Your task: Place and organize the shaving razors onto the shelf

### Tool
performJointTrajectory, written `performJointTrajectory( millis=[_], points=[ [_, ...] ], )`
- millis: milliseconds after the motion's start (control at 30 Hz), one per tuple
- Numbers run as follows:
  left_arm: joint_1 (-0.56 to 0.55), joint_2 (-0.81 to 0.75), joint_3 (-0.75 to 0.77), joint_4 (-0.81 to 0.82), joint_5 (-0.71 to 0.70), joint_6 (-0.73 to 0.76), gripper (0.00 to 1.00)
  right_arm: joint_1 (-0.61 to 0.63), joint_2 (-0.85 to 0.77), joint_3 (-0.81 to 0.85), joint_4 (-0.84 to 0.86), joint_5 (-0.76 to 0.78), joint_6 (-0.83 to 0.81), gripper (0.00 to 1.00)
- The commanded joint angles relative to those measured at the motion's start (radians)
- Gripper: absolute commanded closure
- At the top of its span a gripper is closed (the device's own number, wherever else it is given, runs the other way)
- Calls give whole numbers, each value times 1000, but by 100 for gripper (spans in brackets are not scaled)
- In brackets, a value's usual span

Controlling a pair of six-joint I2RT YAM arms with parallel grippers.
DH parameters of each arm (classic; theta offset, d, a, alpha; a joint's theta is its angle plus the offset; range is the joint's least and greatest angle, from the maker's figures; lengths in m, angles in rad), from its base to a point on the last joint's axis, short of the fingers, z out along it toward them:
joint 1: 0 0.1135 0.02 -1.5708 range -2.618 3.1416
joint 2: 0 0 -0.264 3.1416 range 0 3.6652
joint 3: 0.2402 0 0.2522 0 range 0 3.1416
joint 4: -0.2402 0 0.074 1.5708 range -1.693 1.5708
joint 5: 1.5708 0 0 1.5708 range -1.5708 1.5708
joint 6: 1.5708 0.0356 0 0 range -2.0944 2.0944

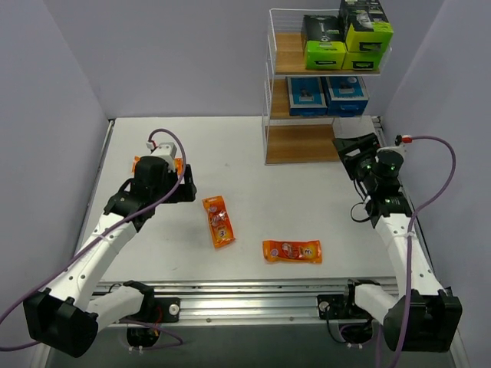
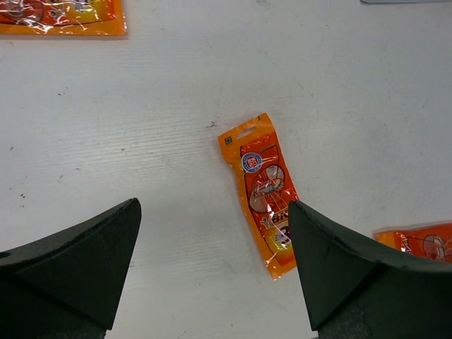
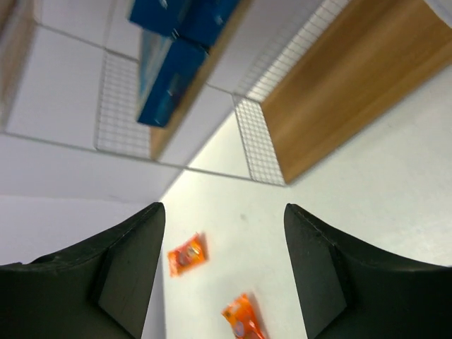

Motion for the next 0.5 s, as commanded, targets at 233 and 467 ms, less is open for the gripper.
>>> performJointTrajectory(
  millis=[233,467],
  points=[
    [4,3,54,-19,-102,2,6,321,-4,-59,-124,-50,-417,38],
    [5,-6,77,-27,-148,0,6,561,85,-42,-262,-166,-601,39]
  ],
)
